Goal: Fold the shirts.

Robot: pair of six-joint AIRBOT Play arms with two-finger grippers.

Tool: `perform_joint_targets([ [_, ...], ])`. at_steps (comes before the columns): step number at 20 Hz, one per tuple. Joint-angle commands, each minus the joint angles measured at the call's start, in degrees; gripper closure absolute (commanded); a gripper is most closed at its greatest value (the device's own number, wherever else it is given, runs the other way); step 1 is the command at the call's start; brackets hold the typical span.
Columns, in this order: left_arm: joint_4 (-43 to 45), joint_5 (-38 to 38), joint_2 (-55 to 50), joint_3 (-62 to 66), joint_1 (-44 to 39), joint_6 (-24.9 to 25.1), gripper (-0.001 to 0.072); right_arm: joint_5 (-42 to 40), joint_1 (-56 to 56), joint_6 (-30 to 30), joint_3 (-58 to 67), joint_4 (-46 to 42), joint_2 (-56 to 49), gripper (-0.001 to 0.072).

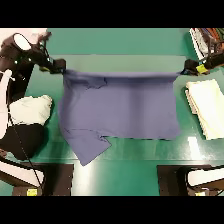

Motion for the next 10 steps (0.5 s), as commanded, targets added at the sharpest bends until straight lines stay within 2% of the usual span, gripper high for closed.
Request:
perform_joint_targets([
  [1,0.37,-1.49,1.07,-8.35,-1.6,-0.98,0.0685,-4.07,0.13,-0.2,-12.96,0.48,5.46,0.0698],
  [3,0.39,1.07,1.62,-13.29,-2.75,-1.2,0.0683,-5.6,0.17,-0.2,-19.69,0.59,7.98,0.0697],
  [6,0.63,0.76,1.64,-16.55,-2.62,-3.02,0.068,-7.93,0.17,-0.17,-25.62,0.68,10.6,0.0694],
  [7,0.79,0.09,1.64,-16.59,-2.62,-2.95,0.0554,-8.04,0.17,-0.17,-26.4,0.76,11.23,0.065],
  [8,0.85,-0.48,1.77,-16.59,-2.62,-2.91,0.0271,-7.8,0.17,-0.17,-26.58,0.76,11.76,0.0422],
  [9,0.92,-1.03,2.27,-16.59,-2.62,-2.91,0.0217,-7.32,0.17,-0.17,-26.51,0.74,12.48,0.0298],
  [10,1.22,-1.42,3.37,-16.59,-2.62,-2.86,0.0226,-6.58,0.13,-0.17,-26.51,0.72,13.4,0.0299],
])
